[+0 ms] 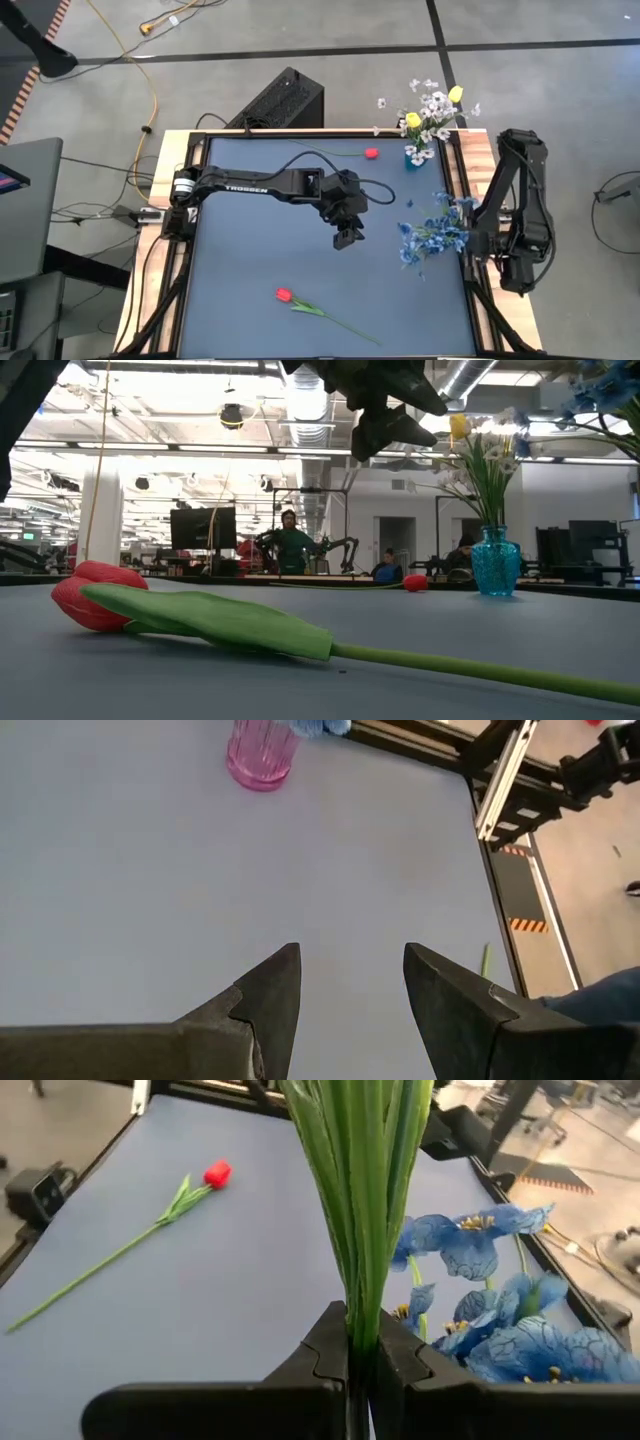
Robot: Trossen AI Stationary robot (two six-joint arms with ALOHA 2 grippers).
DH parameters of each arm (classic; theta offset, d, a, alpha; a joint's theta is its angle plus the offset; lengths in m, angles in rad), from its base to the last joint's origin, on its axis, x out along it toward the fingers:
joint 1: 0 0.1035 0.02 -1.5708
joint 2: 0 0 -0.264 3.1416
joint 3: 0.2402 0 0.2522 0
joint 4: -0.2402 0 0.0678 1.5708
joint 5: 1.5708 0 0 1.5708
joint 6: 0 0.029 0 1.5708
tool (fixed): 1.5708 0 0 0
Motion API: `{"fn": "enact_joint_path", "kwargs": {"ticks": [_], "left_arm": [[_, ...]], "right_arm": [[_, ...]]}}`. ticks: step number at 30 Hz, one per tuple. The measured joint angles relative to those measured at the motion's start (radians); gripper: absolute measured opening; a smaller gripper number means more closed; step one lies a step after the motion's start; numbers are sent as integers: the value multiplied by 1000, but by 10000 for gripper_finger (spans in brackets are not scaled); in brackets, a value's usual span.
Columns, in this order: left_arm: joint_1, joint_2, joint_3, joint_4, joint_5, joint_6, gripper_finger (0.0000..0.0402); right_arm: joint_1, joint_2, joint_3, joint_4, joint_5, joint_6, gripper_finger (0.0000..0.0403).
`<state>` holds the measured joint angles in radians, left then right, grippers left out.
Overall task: Sort flowers into vase by color
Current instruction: Put the blue flowers into the violet vase
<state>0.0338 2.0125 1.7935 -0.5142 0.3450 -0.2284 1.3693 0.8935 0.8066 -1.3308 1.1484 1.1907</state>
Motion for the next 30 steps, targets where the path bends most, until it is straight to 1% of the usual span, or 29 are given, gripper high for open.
{"fn": "enact_joint_path", "kwargs": {"ticks": [2, 5, 11, 15, 20, 26, 30], "left_arm": [[0, 0, 0, -3, 0, 8, 167], [0, 0, 0, -3, 0, 12, 167], [0, 0, 0, -3, 17, 15, 167], [0, 0, 0, -4, 17, 14, 167], [0, 0, 0, -7, 29, 14, 167], [0, 0, 0, -15, 35, 16, 167], [0, 0, 0, -15, 34, 18, 167]], "right_arm": [[-10, 13, 0, -1, -1, 45, 40], [-27, 29, 0, -1, -39, 100, 40], [-60, 41, 2, -21, -95, 117, 40], [-83, 41, 2, -26, -97, 89, 39], [-102, 29, 1, -25, -100, 97, 39], [-103, 23, 26, -69, -106, 161, 39], [-103, 23, 34, -115, -107, 234, 39]]}}
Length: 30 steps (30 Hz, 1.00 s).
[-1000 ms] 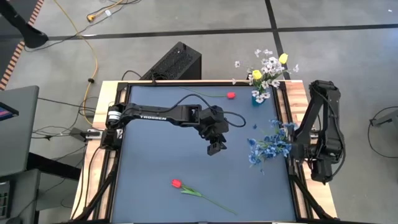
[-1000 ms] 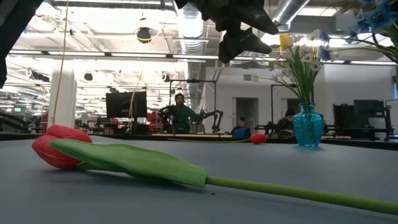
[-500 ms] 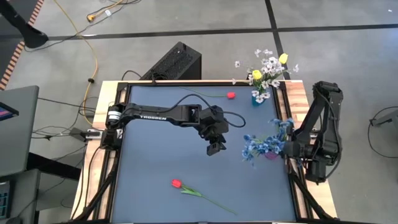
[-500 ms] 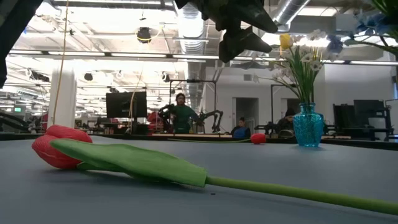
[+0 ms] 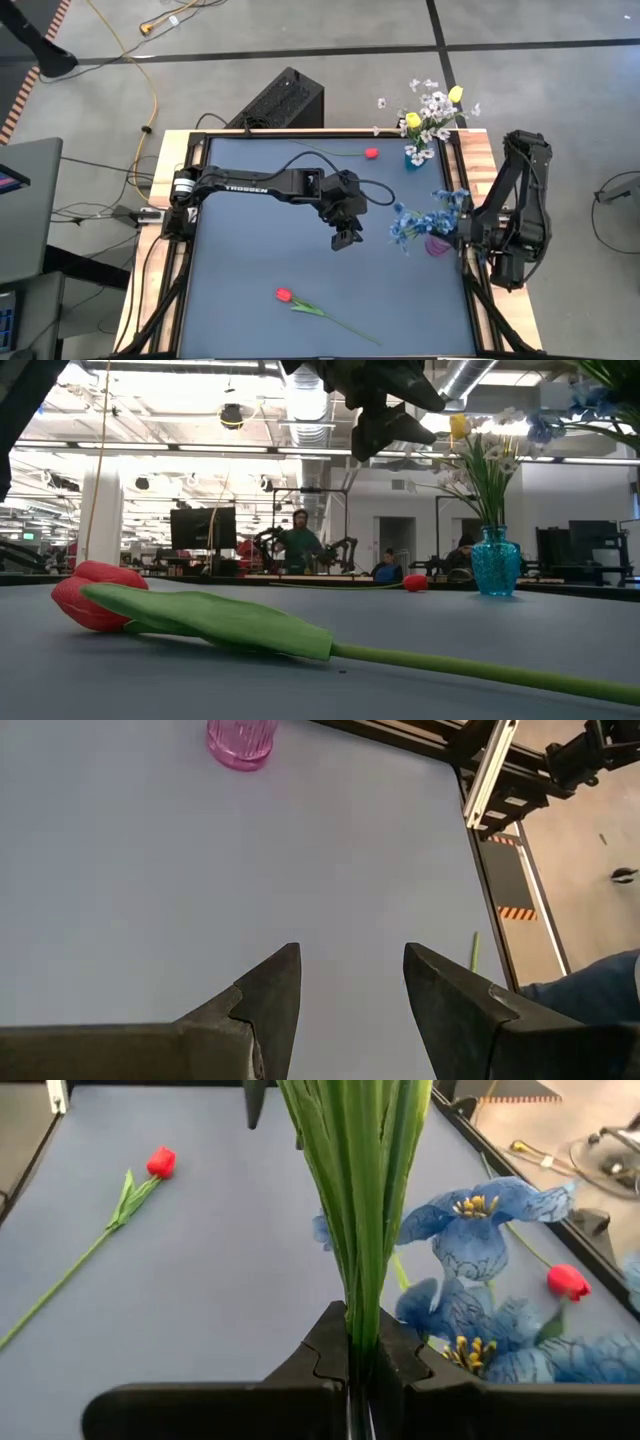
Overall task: Sort flowers into vase by color
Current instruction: Put the blue flowers into the violet vase
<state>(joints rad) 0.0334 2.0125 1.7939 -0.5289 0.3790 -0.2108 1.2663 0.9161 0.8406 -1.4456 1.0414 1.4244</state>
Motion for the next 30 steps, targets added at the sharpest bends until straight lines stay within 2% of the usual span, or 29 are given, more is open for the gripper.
{"fn": "enact_joint_path", "kwargs": {"ticks": [9, 14, 18, 26, 28, 30], "left_arm": [[-3, 0, 0, 17, -1, 1, 167], [-37, 59, 3, 136, -10, 37, 167], [-59, 151, 2, 381, -52, 49, 167], [-60, 394, 14, 1064, -181, 69, 167], [-61, 469, 56, 1152, -207, 71, 167], [-61, 540, 125, 1165, -209, 56, 167]], "right_arm": [[18, -13, 1, -41, -18, 68, 39], [18, -14, 1, -41, -19, 69, 39], [18, -14, 1, -43, -20, 69, 40], [16, -14, 1, -43, -19, 70, 45], [15, -14, 1, -45, -19, 70, 46], [15, -14, 1, -46, -19, 70, 47]]}}
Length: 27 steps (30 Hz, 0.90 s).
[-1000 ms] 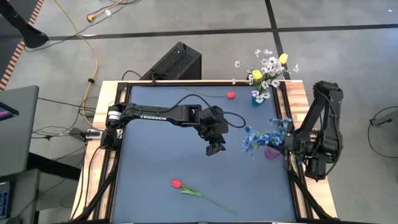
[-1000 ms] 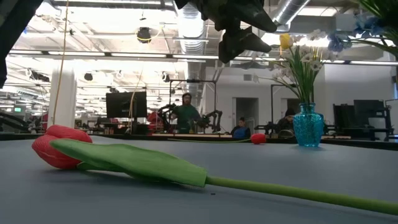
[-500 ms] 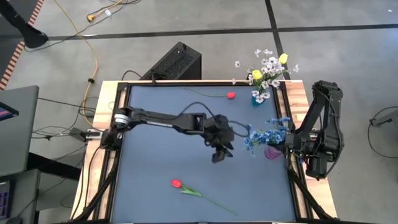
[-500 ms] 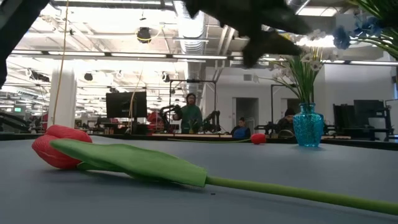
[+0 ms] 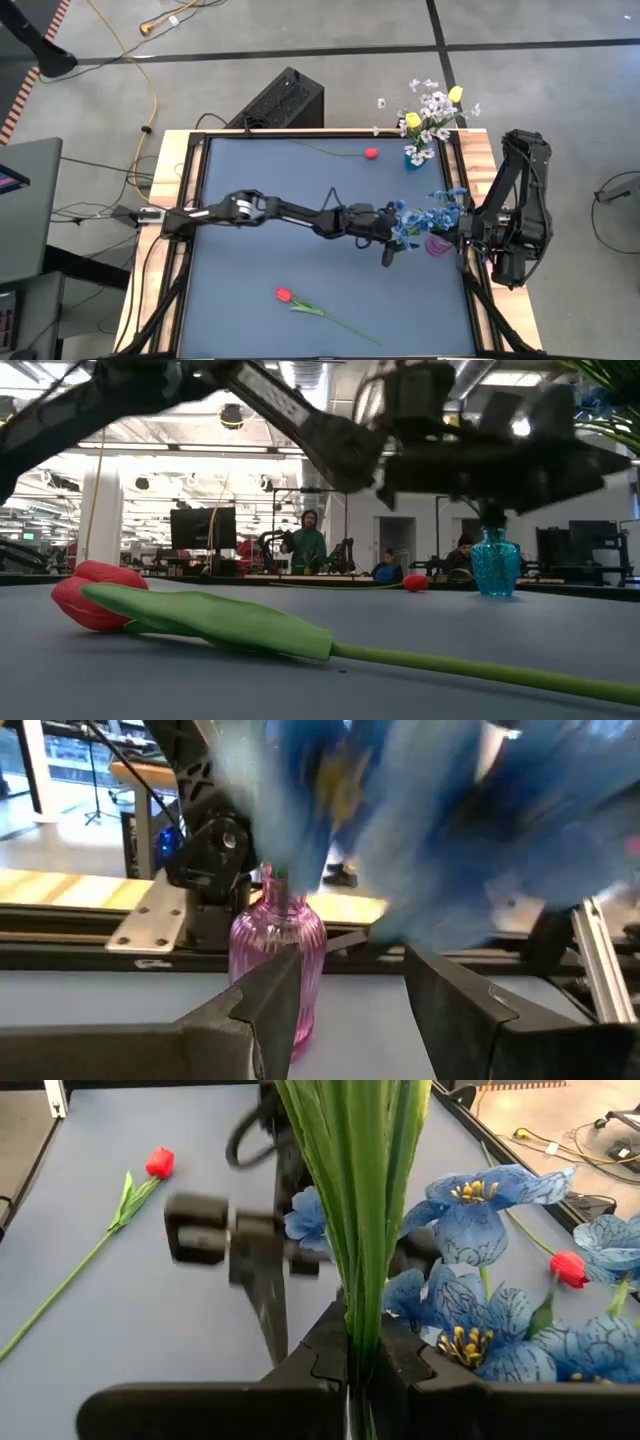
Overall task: Sort flowers into vase by color
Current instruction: Put the blue flowers into the violet vase
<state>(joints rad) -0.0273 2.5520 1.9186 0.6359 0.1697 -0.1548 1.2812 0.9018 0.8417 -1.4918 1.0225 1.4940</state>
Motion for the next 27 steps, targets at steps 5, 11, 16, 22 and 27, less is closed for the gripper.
{"fn": "enact_joint_path", "kwargs": {"ticks": [5, 11, 16, 22, 27], "left_arm": [[0, 185, 282, -49, 1, -37, 167], [10, 263, 346, 26, -127, 12, 168], [34, 258, 380, -23, -37, 29, 193], [12, 256, 438, -148, -34, 174, 259], [16, 256, 438, -131, -47, 125, 296]], "right_arm": [[0, 0, 0, 0, 0, 1, 48], [0, -2, 0, 0, 1, 0, 48], [0, -8, 0, -17, 1, 1, 49], [0, -20, 0, -29, 4, 0, 49], [0, -20, 0, -27, 5, 1, 49]]}}
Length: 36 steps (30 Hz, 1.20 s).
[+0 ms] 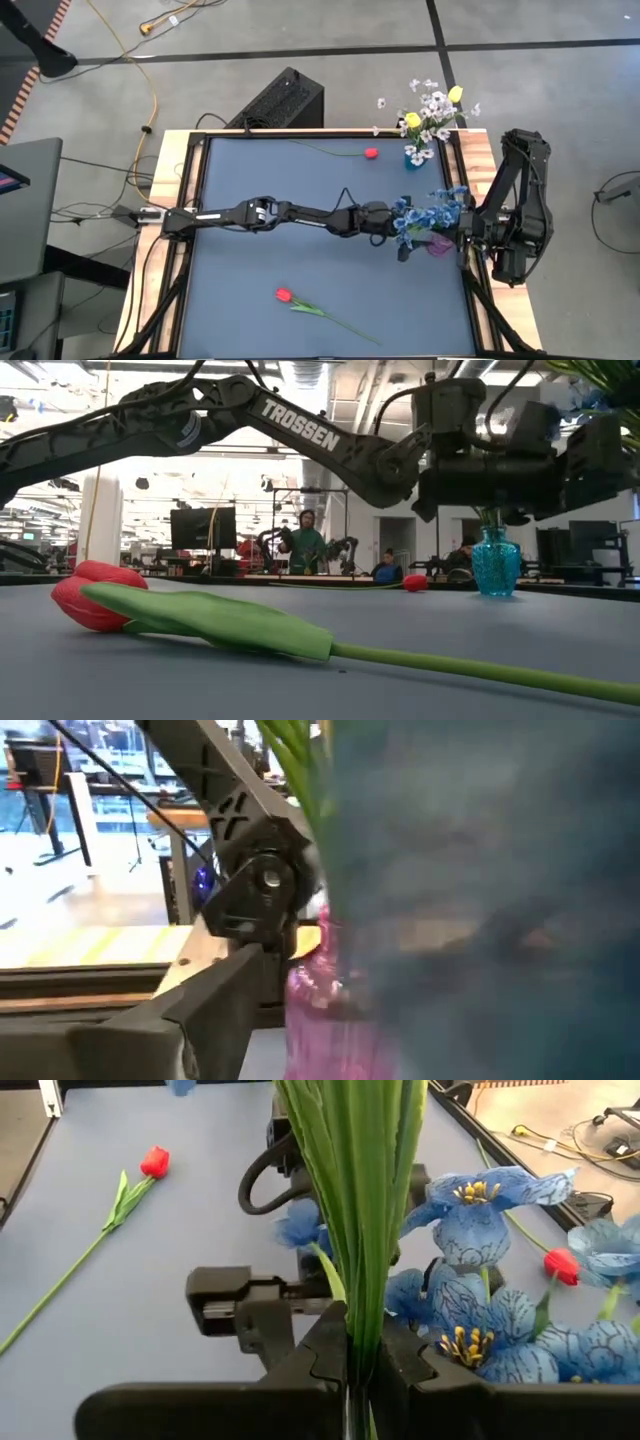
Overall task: Sort flowers into vase by color
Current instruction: Put the blue flowers into the violet vase
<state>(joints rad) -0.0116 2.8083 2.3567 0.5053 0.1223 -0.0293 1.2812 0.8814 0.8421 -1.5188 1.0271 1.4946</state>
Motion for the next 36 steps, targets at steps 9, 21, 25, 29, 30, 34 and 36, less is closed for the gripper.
{"fn": "enact_joint_path", "kwargs": {"ticks": [9, 21, 25, 29, 30, 34, 36], "left_arm": [[-7, 0, 0, -199, 47, -141, 300], [-28, -4, -1, -116, 186, -215, 300], [-19, -40, -1, -113, 86, -228, 300], [14, -113, -1, -305, 61, -203, 300], [23, -137, -1, -380, 78, -190, 300], [51, -233, -1, -628, 165, -109, 300], [56, -274, -1, -718, 206, -73, 300]], "right_arm": [[0, 0, 0, 3, 4, 1, 49], [0, 1, 0, 0, -20, 46, 49], [0, 0, 0, -4, -23, 44, 49], [0, 0, 0, -20, -24, 45, 49], [0, 0, 0, -22, -24, 45, 49], [0, 0, 0, -22, -27, 44, 49], [0, 0, 0, -22, -29, 42, 49]]}}
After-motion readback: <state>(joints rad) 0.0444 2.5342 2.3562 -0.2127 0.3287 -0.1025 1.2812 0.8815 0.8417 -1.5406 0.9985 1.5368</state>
